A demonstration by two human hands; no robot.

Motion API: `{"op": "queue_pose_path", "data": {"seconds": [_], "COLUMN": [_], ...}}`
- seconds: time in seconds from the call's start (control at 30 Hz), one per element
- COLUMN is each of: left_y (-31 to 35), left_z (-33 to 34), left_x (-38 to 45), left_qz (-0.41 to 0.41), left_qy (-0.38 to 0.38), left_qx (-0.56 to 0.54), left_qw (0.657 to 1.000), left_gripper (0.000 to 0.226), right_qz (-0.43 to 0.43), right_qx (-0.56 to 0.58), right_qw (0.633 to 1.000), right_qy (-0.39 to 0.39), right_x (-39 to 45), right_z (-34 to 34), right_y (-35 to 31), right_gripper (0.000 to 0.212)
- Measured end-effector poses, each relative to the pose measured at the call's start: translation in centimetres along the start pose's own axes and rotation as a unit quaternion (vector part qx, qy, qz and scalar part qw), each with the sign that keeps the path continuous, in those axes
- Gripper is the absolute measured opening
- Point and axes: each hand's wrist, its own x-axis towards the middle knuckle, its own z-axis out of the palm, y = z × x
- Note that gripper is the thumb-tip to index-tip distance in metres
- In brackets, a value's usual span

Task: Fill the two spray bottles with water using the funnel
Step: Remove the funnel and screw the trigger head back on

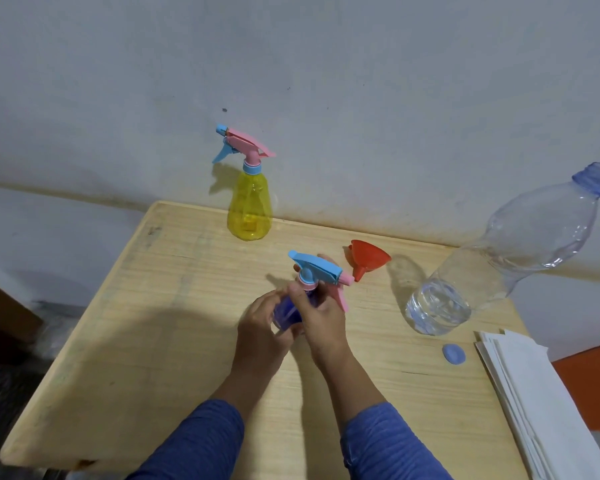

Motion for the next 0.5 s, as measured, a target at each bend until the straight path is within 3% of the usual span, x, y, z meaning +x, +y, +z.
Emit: {"op": "queue_pose_path", "data": {"seconds": [0.1, 0.27, 0.5], "left_y": [-0.3, -0.34, -0.26], "left_z": [0.06, 0.23, -0.01], "left_x": [0.06, -0.08, 0.02], "left_qz": [0.002, 0.002, 0.029], "left_qy": [0.002, 0.005, 0.009], "left_qx": [-0.004, -0.001, 0.006], "left_qw": [1.0, 1.0, 1.0], "left_gripper": [0.061, 0.058, 0.063], "right_qz": [0.008, 0.011, -0.025], "right_qx": [0.016, 0.049, -0.072], "right_qw": [1.0, 0.999, 0.997], "right_qy": [-0.006, 0.011, -0.015], "right_x": [-0.17, -0.08, -0.15], "right_z": [-0.15, 0.57, -0.18], "right_y": [-0.19, -0.72, 0.26], "right_gripper": [0.01, 0.015, 0.017]}}
